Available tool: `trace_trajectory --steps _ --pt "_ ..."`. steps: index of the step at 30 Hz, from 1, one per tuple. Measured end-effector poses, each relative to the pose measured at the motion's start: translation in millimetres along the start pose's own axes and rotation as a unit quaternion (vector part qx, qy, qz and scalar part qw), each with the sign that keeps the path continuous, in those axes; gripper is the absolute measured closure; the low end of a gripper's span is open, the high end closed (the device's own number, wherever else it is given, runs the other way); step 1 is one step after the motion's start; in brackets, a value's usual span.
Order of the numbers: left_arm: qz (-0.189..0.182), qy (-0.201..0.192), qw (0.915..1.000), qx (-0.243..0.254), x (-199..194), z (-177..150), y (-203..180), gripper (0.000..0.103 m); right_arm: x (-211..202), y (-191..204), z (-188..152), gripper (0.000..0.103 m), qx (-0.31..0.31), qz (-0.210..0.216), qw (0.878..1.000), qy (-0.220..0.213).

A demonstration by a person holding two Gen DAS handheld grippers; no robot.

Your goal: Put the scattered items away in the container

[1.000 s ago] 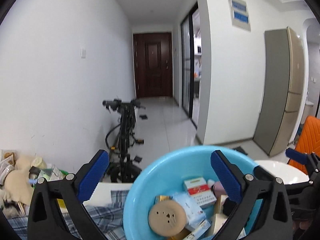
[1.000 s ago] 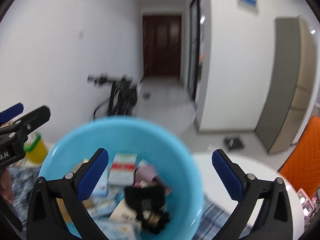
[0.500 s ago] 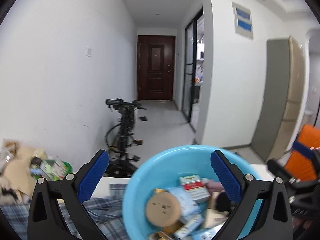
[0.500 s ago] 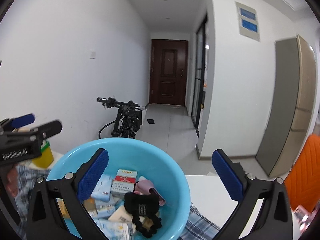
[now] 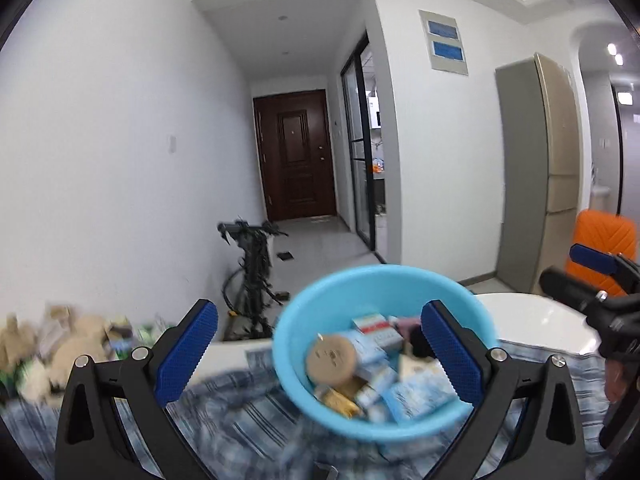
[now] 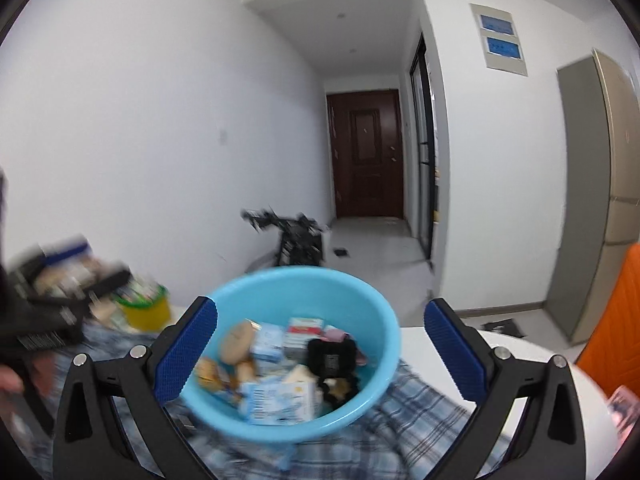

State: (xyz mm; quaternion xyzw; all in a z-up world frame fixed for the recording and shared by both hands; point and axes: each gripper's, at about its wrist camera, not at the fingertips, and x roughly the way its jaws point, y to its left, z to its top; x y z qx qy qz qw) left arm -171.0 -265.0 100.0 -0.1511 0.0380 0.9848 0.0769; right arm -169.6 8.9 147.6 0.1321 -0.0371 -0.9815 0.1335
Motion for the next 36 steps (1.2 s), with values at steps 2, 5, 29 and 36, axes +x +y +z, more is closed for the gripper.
trace_trajectory --steps 2,5,29,36 --pt "-0.027 -0.010 0.9992 -0.027 -20.3 -7.1 3.9 0.000 -19.3 3.1 0.6 0.000 0.001 0.010 1.000 -0.005" --pt "-0.033 -0.021 0.9984 -0.040 -46.2 -17.0 2.7 0.000 -44.1 7.8 -3.5 0.000 0.000 0.009 1.000 -0.008" --pt "-0.073 0.012 0.9956 -0.058 -133.3 -123.1 -22.4 0.000 -126.0 37.0 -105.2 0.000 -0.013 -0.006 1.000 0.005" --pt "-0.065 0.025 0.9962 -0.053 -134.2 -140.0 -28.1 0.000 -133.3 35.9 -127.5 0.000 -0.017 -0.023 1.000 0.011"
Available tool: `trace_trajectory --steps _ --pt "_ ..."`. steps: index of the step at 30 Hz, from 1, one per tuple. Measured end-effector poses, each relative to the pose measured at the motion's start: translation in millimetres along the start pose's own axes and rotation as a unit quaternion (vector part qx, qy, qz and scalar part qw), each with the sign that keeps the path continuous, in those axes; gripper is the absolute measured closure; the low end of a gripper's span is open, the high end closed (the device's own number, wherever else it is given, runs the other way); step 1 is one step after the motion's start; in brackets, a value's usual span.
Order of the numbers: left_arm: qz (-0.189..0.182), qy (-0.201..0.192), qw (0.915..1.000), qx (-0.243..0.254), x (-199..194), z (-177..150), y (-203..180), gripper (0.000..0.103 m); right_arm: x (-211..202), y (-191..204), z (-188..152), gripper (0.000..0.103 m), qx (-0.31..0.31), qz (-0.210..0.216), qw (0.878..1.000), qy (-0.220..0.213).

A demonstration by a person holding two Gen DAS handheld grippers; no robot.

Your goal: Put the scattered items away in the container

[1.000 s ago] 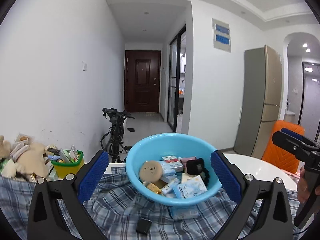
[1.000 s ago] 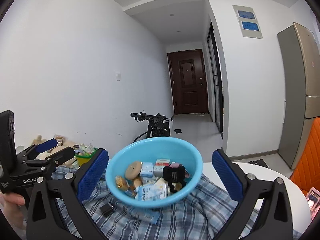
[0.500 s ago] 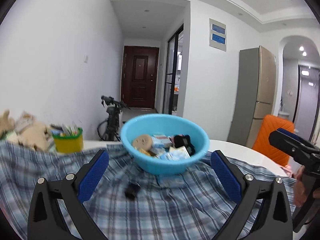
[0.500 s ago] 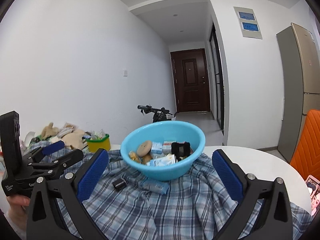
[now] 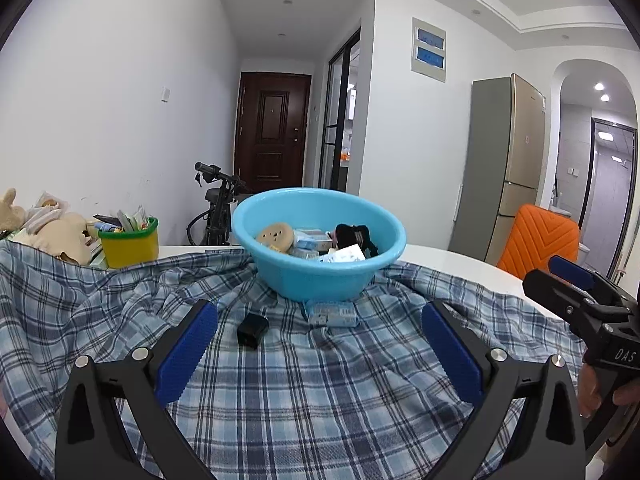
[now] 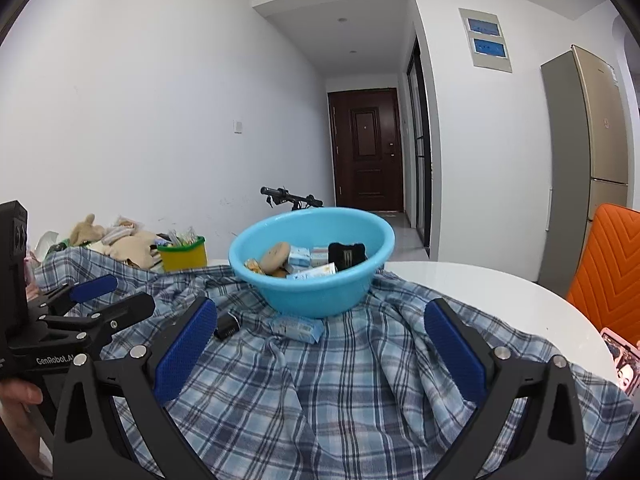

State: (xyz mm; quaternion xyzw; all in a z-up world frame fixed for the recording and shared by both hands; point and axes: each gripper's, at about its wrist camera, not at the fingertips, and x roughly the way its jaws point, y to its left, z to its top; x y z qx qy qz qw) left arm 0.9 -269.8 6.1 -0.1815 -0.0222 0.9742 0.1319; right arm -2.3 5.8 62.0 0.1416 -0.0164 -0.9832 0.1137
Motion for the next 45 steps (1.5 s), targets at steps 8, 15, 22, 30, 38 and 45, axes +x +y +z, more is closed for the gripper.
trace_trajectory --steps 8,15,22,30,38,45 --pt "-0.004 0.014 0.9999 -0.006 4.7 -13.0 2.0 0.000 -2.3 1.1 -9.1 0.000 -0.003 0.003 1.000 0.007" --pt "-0.004 0.020 0.9998 0.000 5.3 -17.2 1.7 0.000 -0.7 2.3 -11.7 0.000 -0.007 0.004 1.000 0.011" --pt "-0.005 0.040 0.9992 -0.008 13.2 -18.9 11.0 0.000 4.1 4.0 -17.2 0.000 -0.014 0.004 1.000 0.025" --pt "-0.043 0.110 0.9927 -0.024 46.4 -20.0 25.3 0.000 7.8 4.1 -24.3 0.000 -0.008 0.013 0.999 0.036" --pt "-0.070 0.174 0.9822 0.009 102.0 -18.0 39.5 0.000 9.8 3.6 -30.6 0.000 -0.010 0.017 0.999 0.042" --pt "-0.081 0.237 0.9680 -0.001 155.8 -29.6 59.9 0.001 10.8 -7.0 -38.9 0.000 0.018 0.030 0.997 0.063"
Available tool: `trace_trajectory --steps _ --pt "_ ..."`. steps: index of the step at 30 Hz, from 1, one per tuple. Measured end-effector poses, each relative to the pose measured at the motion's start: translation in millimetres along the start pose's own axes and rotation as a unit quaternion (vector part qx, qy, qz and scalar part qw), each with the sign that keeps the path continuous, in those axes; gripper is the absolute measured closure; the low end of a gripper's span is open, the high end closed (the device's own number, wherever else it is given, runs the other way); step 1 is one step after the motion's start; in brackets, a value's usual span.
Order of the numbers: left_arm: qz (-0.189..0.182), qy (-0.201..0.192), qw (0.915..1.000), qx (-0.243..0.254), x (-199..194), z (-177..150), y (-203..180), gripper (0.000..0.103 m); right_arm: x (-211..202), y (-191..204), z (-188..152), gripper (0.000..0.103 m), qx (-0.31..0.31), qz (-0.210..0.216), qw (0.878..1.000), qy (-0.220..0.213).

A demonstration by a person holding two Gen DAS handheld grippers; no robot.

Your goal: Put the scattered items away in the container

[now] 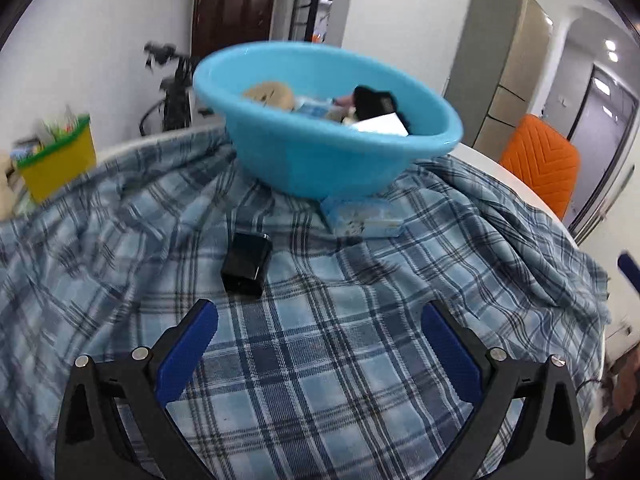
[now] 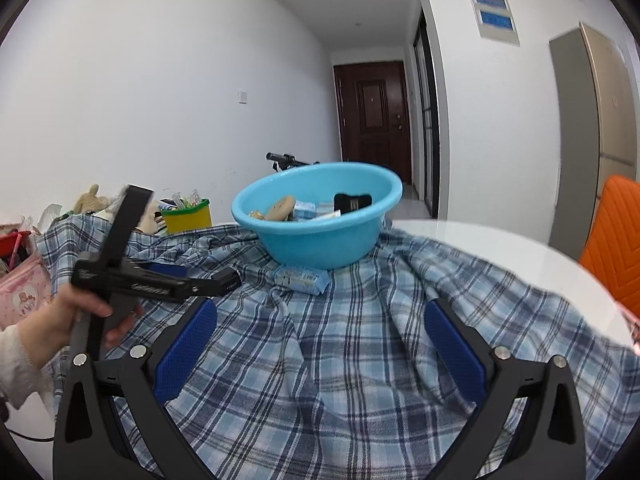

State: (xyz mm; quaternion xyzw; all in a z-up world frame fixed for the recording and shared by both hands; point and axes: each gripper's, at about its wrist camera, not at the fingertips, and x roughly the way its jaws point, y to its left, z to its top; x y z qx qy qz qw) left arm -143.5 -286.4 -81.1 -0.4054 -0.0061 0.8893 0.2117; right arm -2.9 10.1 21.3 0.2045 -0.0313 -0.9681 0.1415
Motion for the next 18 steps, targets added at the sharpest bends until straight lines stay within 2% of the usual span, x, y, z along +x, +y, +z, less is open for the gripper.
trace_trajectory --steps 1,5,12,14,16,18 --pt "-0.007 0.000 1.0000 -0.003 3.9 -0.8 2.4 0.001 -0.1 -1.6 -2.0 0.000 0.005 0.003 1.000 0.004" --pt "0.020 0.004 0.9997 0.014 19.3 3.2 5.3 0.001 0.1 -6.9 -9.5 0.000 0.012 -0.004 1.000 0.009" --pt "0.028 0.010 0.9994 0.021 39.1 17.2 17.7 0.001 6.8 -16.3 -19.7 0.000 0.028 -0.007 0.999 0.026" --pt "0.036 0.014 0.9989 0.028 45.6 19.1 20.1 0.004 8.5 -19.1 -21.7 0.000 0.030 -0.011 0.999 0.029" --pt "0.045 0.028 0.9981 0.032 54.8 20.4 21.6 0.015 10.4 -22.1 -22.6 0.000 0.032 -0.018 0.999 0.032" --pt "0.049 0.037 0.9975 0.035 61.9 19.7 22.6 0.019 11.9 -24.6 -22.4 0.000 0.035 -0.024 0.999 0.033"
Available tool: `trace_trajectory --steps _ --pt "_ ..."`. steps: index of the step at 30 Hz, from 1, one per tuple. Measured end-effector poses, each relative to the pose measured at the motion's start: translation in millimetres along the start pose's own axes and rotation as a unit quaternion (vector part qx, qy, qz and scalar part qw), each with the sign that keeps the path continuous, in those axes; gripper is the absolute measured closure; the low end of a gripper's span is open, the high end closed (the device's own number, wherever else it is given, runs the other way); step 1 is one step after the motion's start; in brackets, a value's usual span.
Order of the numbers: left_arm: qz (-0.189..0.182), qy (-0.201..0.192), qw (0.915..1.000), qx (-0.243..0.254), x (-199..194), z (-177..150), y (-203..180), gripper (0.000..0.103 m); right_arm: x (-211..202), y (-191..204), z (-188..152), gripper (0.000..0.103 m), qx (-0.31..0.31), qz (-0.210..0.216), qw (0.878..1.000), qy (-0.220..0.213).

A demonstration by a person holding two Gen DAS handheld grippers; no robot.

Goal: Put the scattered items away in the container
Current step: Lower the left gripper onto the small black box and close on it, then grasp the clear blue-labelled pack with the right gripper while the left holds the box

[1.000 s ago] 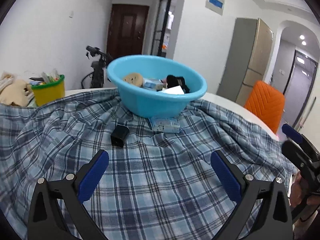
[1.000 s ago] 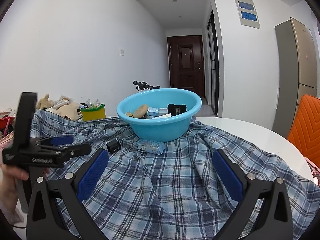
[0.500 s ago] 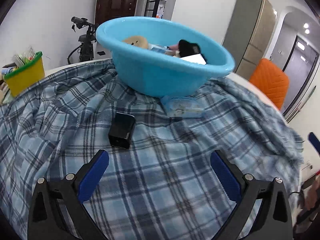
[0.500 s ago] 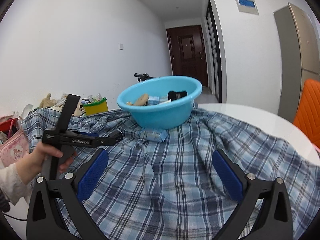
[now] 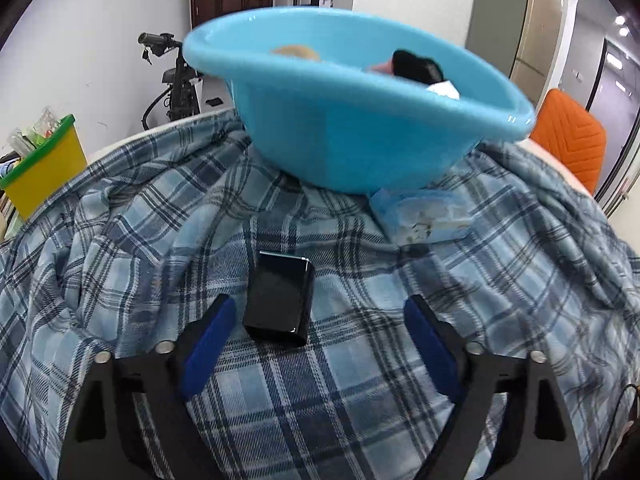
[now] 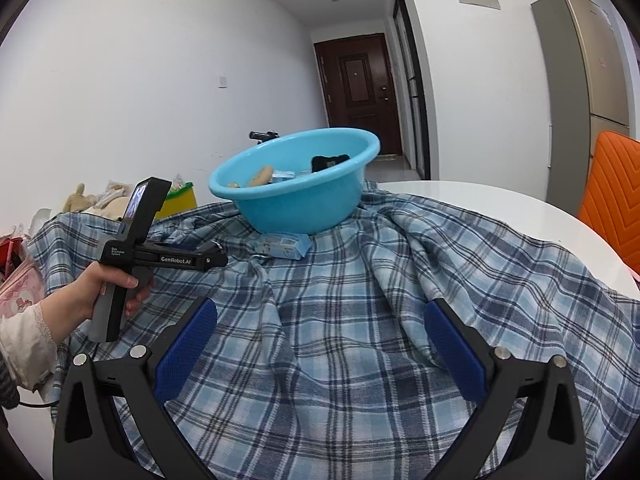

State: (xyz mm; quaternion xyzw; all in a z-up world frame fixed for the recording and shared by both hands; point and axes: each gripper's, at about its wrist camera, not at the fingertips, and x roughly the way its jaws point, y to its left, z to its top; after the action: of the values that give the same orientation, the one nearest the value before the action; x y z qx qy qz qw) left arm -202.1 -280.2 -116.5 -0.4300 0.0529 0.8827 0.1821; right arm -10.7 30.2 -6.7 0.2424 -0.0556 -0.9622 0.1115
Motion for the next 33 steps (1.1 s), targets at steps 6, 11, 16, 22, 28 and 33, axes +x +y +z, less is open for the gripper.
trace_trajectory --steps 6,11,16,22,28,33 --pt "0.020 0.010 0.9998 0.000 7.0 -1.9 1.6 0.070 6.8 -7.2 4.0 0.000 0.011 -0.020 1.000 0.015" --pt "0.024 -0.005 0.9997 -0.004 -12.9 -5.2 -4.6 0.071 13.4 -7.2 15.2 0.000 -0.002 -0.028 0.999 0.031" --pt "0.037 -0.031 0.9988 0.000 -48.3 -15.9 -19.6 0.071 17.5 0.5 29.2 0.000 -0.018 -0.027 0.999 0.035" --pt "0.022 -0.043 0.9988 0.009 -84.5 -34.8 -38.7 0.071 39.0 23.9 45.1 0.000 -0.026 -0.005 0.998 0.057" --pt "0.050 -0.073 0.9960 0.002 -100.2 -46.5 -56.5 0.071 83.8 52.4 58.4 0.000 0.012 0.003 0.996 0.088" --pt "0.041 -0.090 0.9942 -0.044 -99.3 -45.6 -46.1 0.071 133.0 79.5 63.1 0.000 0.013 -0.026 0.995 0.097"
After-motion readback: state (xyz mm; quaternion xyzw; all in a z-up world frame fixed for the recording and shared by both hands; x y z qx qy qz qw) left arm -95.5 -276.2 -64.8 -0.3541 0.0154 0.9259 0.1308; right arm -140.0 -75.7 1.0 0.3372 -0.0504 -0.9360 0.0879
